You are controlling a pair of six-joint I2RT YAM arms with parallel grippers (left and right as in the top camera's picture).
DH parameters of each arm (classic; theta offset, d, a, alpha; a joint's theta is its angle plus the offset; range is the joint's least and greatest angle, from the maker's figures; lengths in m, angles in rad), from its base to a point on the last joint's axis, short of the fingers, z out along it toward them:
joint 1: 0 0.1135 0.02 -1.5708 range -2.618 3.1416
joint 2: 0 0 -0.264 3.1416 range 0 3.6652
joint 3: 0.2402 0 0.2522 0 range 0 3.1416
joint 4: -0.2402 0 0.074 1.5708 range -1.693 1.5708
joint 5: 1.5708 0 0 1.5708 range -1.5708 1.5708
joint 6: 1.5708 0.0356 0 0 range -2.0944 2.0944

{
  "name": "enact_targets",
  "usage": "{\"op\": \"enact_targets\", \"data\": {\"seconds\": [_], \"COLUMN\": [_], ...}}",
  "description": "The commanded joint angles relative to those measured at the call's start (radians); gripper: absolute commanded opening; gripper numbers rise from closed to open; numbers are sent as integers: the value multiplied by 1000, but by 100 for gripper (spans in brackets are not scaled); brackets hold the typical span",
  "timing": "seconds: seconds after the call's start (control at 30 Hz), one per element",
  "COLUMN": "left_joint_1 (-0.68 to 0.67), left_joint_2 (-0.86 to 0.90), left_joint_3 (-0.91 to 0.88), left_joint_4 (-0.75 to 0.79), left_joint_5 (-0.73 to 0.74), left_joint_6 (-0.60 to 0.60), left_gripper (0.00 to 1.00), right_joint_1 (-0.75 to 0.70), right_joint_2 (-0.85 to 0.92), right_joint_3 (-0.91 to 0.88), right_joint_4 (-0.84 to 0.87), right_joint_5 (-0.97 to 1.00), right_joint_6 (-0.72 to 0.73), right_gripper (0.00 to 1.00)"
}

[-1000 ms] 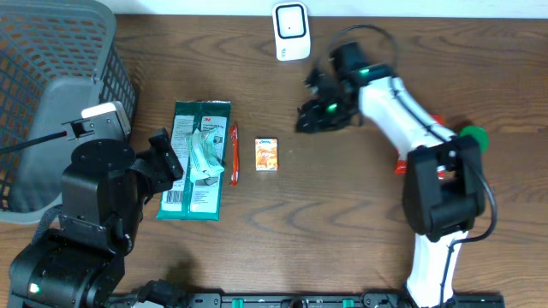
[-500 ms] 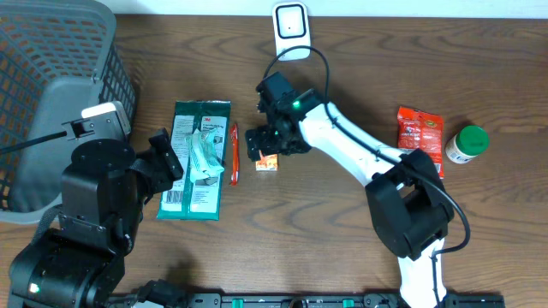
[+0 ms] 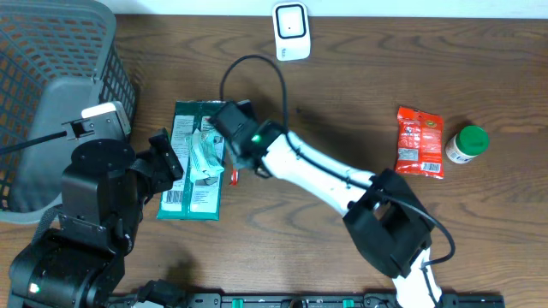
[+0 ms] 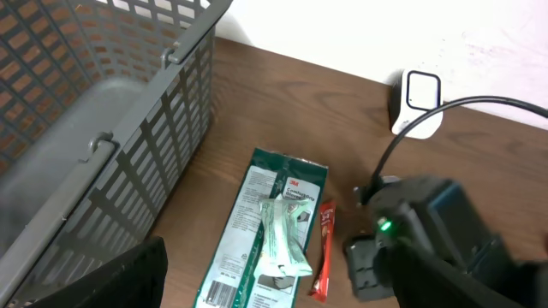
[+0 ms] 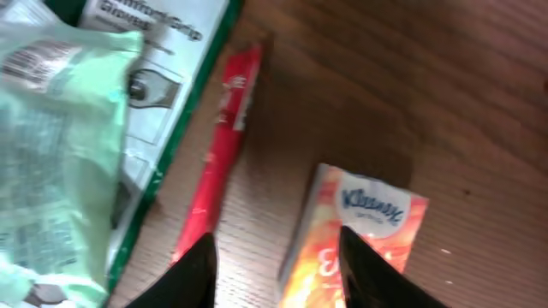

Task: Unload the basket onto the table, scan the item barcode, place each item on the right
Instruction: 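Reach the right gripper to the Kleenex pack and grasp it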

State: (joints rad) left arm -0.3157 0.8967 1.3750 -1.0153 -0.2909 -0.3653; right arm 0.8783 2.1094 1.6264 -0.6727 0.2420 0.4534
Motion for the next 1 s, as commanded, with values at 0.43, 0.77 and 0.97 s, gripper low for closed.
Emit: {"op": "enact_targets", "data": {"seconds": [0.43,0.77,0.97], "left_joint_1": [3,3,3], "left_joint_2": [-2,-2,-2], "left_joint_3": [3,3,3], "left_joint_4": [-2,-2,-2], "left_joint_5": [-10,-10,-10], "left_joint_6": [10,9,10], "left_gripper": [82,82,82], "right_joint_1": [-10,-8,5], "right_joint_2": [36,38,92], "right_joint_3": [-4,-6,-27], "right_joint_4": [-144,-40,-20], "right_joint_5": [157,-30,47], "right_joint_6": [3,3,6], "right_gripper": [8,23,22]}}
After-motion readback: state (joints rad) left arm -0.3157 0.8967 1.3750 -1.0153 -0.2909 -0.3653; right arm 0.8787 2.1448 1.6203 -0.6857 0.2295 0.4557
